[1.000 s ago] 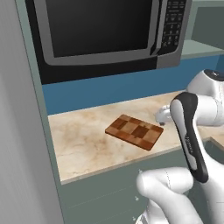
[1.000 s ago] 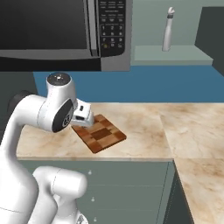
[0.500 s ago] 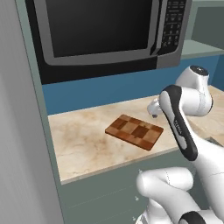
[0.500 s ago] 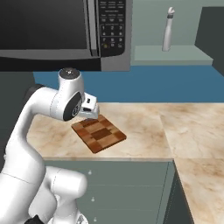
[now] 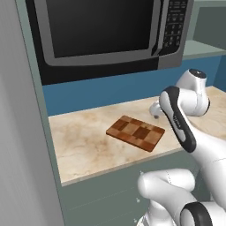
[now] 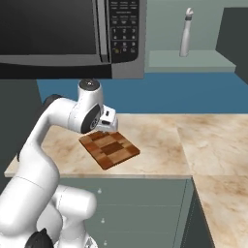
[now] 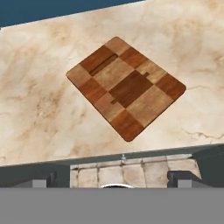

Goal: Move the cutting board and knife to the sink. Then move spray from the cabinet to the counter.

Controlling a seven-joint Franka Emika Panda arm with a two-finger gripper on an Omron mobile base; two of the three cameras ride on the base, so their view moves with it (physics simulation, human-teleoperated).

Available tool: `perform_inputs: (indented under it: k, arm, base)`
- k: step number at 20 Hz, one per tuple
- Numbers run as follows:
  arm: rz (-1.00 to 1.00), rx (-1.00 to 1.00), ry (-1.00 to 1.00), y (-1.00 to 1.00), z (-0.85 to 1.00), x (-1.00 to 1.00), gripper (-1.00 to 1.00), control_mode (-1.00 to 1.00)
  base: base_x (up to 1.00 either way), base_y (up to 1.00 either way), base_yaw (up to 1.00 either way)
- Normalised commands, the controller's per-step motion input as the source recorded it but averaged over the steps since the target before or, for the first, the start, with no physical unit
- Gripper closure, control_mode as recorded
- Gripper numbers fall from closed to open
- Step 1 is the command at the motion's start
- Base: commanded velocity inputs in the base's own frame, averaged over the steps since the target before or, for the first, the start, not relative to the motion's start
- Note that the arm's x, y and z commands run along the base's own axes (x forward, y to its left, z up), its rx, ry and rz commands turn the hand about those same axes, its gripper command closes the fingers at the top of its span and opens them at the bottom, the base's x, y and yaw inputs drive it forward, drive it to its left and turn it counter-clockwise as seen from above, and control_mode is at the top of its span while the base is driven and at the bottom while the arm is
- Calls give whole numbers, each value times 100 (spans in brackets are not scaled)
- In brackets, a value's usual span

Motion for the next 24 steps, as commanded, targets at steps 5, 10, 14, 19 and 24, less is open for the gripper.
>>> perform_inputs:
  k: [5, 10, 14, 19, 24]
  arm:
    - [-7, 0, 0, -13, -25, 31, -100, -100]
    - [-10, 0, 0, -14, -23, 33, -100, -100]
    - [-8, 0, 0, -16, -16, 32, -100, -100]
    - [-5, 0, 0, -19, -19, 30, -100, -100]
    - [1, 0, 1, -1, -10, 31, -100, -100]
  base:
    - [0, 0, 0]
    - [0, 0, 0]
    - [0, 0, 0]
    - [0, 0, 0]
    - [0, 0, 0]
